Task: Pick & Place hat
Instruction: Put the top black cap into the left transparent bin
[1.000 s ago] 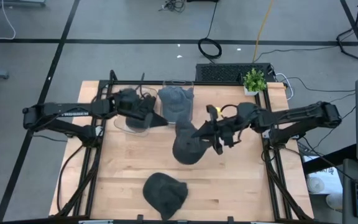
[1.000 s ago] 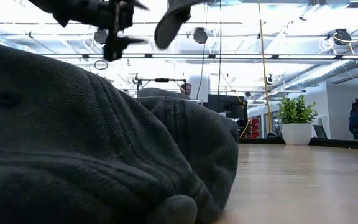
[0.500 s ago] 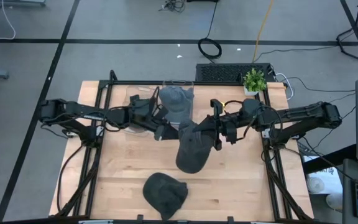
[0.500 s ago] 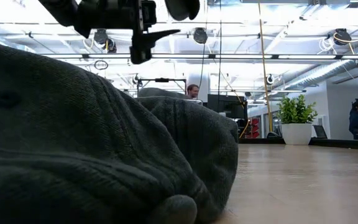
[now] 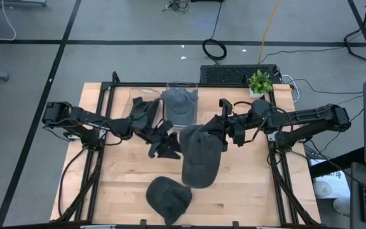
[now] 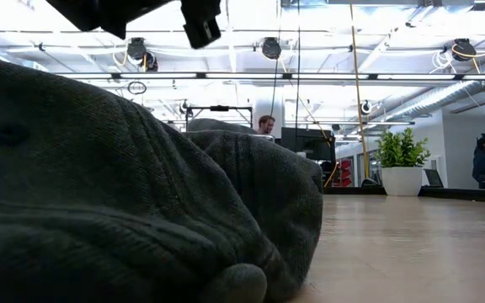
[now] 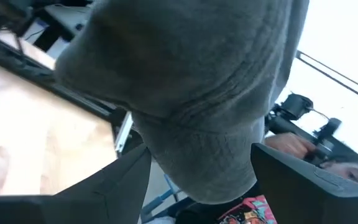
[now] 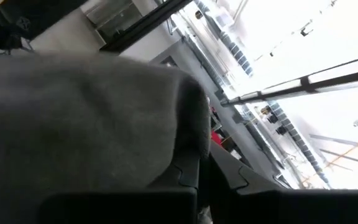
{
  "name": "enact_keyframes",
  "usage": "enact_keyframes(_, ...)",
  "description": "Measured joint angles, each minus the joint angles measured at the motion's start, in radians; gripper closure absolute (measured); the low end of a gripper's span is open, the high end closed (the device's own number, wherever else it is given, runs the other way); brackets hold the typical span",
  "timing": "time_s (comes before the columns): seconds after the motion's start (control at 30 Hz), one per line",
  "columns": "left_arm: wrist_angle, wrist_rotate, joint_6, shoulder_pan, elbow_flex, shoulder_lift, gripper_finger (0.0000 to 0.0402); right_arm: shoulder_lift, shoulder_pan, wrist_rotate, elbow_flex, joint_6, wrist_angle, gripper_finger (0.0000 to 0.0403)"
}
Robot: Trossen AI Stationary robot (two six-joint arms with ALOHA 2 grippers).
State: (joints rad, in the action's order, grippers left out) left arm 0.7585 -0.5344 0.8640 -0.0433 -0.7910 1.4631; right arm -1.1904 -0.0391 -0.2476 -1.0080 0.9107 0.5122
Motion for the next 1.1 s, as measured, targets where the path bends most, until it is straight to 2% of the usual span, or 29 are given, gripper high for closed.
enact_keyframes(0.27, 0.01, 0.001, -0.076, -0.078, 0.0, 0.0, 0.0117, 0.0, 0.0, 0.194, 0.0, 0.087, -0.075, 0.0403)
enact_keyframes(0.53, 0.059, 0.055, -0.129, -0.104, 0.0, 0.0, 0.0117, 0.0, -0.018, 0.196, 0.0, 0.113, -0.048, 0.0403)
enact_keyframes(0.8, 0.159, 0.191, -0.015, -0.104, -0.001, -0.001, 0.0117, -0.001, -0.059, 0.199, 0.0, 0.218, -0.003, 0.0403)
enact_keyframes(1.1, 0.233, 0.227, 0.057, -0.111, -0.001, -0.001, 0.0117, 0.0, -0.061, 0.346, 0.0, 0.246, -0.073, 0.0403)
